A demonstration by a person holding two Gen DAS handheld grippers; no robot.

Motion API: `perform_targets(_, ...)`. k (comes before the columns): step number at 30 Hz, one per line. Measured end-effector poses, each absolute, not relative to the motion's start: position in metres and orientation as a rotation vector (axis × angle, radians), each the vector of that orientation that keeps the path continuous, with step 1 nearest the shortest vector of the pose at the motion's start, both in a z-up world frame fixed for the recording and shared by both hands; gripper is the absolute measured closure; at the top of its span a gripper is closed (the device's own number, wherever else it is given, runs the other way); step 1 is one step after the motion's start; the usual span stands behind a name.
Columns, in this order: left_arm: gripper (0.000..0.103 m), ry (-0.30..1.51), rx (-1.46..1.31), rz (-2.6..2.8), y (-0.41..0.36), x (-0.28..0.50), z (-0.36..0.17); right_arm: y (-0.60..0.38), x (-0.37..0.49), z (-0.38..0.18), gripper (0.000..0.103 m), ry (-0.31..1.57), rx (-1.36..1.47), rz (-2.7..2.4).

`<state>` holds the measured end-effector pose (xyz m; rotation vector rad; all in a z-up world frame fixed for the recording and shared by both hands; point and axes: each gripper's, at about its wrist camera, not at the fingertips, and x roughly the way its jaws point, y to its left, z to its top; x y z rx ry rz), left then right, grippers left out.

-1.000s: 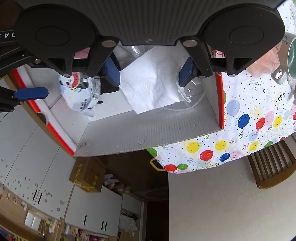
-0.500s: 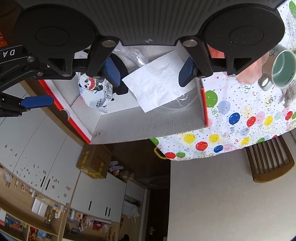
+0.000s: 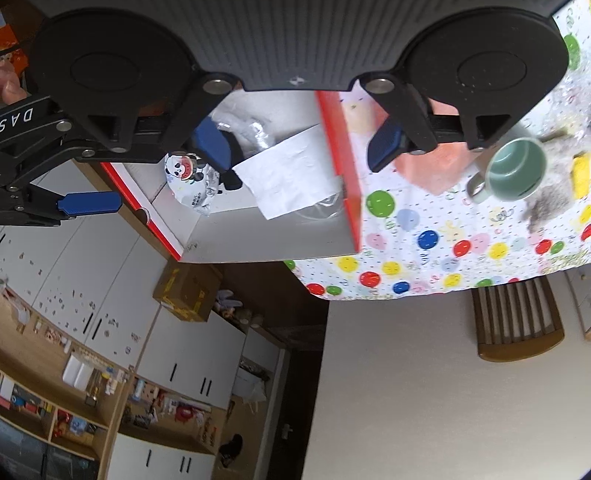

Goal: Organize soft objects
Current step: 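Move both tools back over the table toward the bath puff and bubble wrap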

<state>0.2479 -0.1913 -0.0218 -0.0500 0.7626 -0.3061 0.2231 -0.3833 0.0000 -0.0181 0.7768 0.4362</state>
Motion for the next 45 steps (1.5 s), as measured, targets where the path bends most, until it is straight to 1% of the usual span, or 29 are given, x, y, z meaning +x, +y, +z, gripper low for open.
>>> perform_targets(6, 0.017, 0.739, -0.074, -0.276, -0.159, 0.226, -0.015, -0.356, 0.212, 0.005, 0.001, 0.75, -0.002, 0.48)
perform_targets(8, 0.008, 0.736, -0.079, -0.27, -0.146, 0.218, -0.016, -0.346, 0.207, 0.006, 0.001, 0.742, 0.001, 0.496)
perform_targets(16, 0.002, 0.739, -0.142, -0.225, -0.087, 0.196, -0.019, -0.305, 0.195, 0.004, 0.001, 0.745, 0.021, 0.539)
perform_targets(25, 0.001, 0.718, -0.155, -0.158, -0.016, 0.177, -0.028, -0.257, 0.192, -0.005, 0.001, 0.767, 0.013, 0.547)
perform_targets(33, 0.001, 0.657, -0.158, -0.115, 0.045, 0.165, -0.034, -0.214, 0.203, -0.021, 0.002, 0.8, -0.003, 0.52)
perform_targets(45, 0.001, 0.641, -0.072, -0.025, 0.13, 0.176, -0.049, -0.154, 0.231, -0.055, 0.005, 0.858, -0.092, 0.456)
